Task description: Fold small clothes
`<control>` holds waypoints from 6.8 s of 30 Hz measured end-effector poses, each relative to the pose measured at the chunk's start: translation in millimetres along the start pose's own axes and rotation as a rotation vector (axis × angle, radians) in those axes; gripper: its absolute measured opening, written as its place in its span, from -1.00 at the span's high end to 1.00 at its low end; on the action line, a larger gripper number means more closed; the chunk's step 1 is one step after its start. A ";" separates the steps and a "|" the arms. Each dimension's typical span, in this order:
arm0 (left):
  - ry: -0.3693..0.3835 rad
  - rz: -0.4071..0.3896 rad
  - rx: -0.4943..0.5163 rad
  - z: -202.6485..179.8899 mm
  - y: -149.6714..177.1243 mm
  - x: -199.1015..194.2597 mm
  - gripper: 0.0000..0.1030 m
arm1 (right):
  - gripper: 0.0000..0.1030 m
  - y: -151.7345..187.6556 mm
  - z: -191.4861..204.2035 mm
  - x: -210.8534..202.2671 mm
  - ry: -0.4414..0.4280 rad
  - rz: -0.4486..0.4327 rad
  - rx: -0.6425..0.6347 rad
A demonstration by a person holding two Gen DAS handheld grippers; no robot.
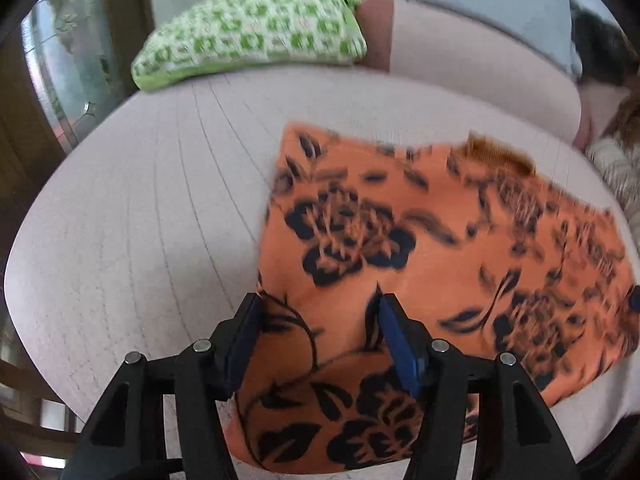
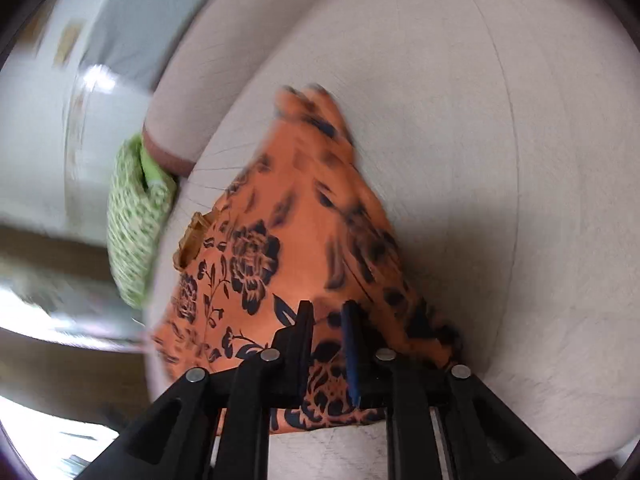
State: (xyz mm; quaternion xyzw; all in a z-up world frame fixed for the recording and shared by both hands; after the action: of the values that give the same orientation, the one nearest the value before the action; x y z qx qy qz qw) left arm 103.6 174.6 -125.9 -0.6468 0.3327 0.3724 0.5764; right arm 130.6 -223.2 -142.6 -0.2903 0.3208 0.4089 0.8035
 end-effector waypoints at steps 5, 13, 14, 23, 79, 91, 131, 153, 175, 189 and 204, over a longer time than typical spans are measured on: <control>0.098 -0.093 -0.011 -17.1 -29.0 -21.8 -0.30 | 0.63 -55.8 61.6 4.9 -0.076 -0.004 -0.169; 0.061 -0.003 0.024 -20.4 -19.8 24.1 -0.34 | 0.57 -133.2 11.2 64.3 -0.140 0.025 0.084; 0.055 -0.008 0.024 -20.2 -20.7 22.9 -0.38 | 0.55 -130.9 20.2 57.5 -0.140 0.010 0.038; 0.078 -0.014 0.017 -16.3 -17.7 -0.8 -0.45 | -0.08 -107.2 44.2 38.8 0.002 -0.037 -0.113; -0.085 0.164 -0.039 71.4 -120.8 98.5 -0.06 | -0.59 25.0 10.1 5.4 -0.137 -0.010 -0.237; -0.061 -0.037 0.051 50.1 -82.1 -14.4 -0.32 | -0.60 28.2 14.3 5.9 -0.122 -0.025 -0.255; 0.166 0.068 0.122 -102.3 15.2 0.6 -0.49 | -0.24 43.7 -55.8 -28.6 -0.248 -0.098 0.307; 0.146 -0.068 0.230 -105.7 23.1 14.8 -0.68 | -0.33 -25.8 -16.4 -67.4 -0.050 -0.181 -0.096; 0.224 -0.084 0.228 -102.9 23.8 10.2 -0.80 | 0.66 -109.3 -0.5 28.5 0.207 -0.070 -0.239; 0.179 -0.075 0.185 -83.5 19.5 9.0 -0.80 | 0.88 -88.5 1.2 50.5 0.027 0.066 -0.127; 0.185 -0.063 0.182 -82.5 21.5 10.8 -0.80 | -0.58 -32.3 -25.9 -19.1 0.185 -0.015 -0.194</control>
State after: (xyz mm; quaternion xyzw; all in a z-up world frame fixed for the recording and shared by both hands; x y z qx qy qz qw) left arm 98.6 90.2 -141.2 -0.6333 0.3965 0.2613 0.6111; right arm 141.8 -267.1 -137.8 -0.4053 0.3503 0.4036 0.7417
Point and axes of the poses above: each gripper's, at about its wrist camera, not at the fingertips, and x roughly the way its jaws point, z to its left, y to its underside, the point moved 7 cm from there along x, roughly the way its jaws point, and after that the axes turned 7 degrees about z, right-handed, at the moved point
